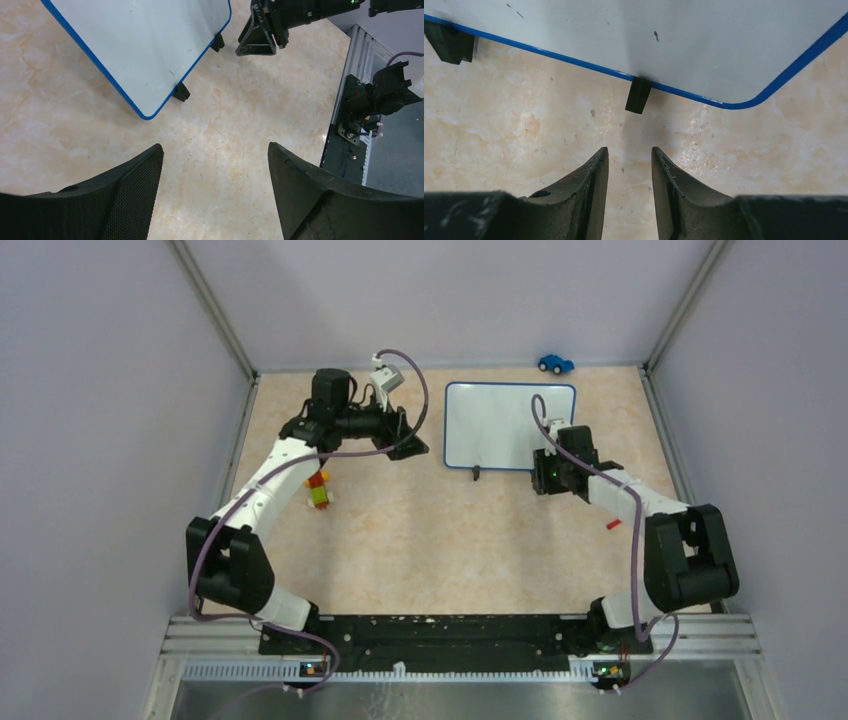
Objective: Write a sentence on the whiteboard
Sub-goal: Move the whiteboard stand to the center of the board.
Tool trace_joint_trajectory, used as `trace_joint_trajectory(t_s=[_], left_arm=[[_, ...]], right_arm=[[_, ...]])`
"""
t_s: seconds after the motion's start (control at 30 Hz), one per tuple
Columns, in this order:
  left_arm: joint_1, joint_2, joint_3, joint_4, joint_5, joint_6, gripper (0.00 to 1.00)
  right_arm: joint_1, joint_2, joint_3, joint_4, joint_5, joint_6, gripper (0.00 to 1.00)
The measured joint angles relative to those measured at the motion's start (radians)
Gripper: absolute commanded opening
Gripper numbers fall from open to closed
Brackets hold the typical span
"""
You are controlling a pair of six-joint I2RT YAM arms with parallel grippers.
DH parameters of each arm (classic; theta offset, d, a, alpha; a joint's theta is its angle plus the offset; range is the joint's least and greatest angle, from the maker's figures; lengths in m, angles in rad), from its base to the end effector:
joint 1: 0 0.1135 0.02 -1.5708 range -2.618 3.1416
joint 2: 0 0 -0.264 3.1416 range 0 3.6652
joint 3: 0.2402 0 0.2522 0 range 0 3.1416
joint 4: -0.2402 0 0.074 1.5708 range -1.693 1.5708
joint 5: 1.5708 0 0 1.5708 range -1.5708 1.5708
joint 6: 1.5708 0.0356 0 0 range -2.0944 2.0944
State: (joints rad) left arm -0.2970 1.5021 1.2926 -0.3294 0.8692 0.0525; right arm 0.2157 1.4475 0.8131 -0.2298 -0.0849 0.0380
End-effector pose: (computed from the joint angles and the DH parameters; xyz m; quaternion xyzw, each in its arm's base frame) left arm 0.3145 -0.1247 0.3349 0.3417 0.7408 -0.4181 0.3995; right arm 0.2841 0.0653 0.1954 -0.0978 0.9324 0.0832 0.3379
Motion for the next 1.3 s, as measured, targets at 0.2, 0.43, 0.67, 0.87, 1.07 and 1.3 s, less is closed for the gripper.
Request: trace_joint_trajectory(t_s=[0.2,0.43,0.67,0.87,1.07,1.3], left_arm=[[0.0,-0.007,-0.039,0.032,0.014,-0.032,0.82],[0.002,-0.007,-0.054,0.04,0.023,-0.043,0.82],[0.003,-0.007,-0.059,0.045,0.032,-0.048,0.82],[0.006,-0.007,-0.061,0.046,0.032,-0.05,0.82],[0.007,-0.007,-0.061,0.046,0.031,-0.05,0.82],[0.008,-0.007,-0.061,0.045,0.026,-0.05,0.83]], right_arm=[[0.013,0.089,0.0,0.088,0.035,0.05,0.35],[0.013,0.154,0.006,0.163,0.051,0.077,0.33],[0.013,0.208,0.039,0.193,0.066,0.079,0.19],[0.013,0.218,0.054,0.191,0.082,0.087,0.0],[0.013,0.213,0.059,0.163,0.083,0.051,0.0],[0.013,0.12,-0.004,0.119,0.042,-0.051,0.0]])
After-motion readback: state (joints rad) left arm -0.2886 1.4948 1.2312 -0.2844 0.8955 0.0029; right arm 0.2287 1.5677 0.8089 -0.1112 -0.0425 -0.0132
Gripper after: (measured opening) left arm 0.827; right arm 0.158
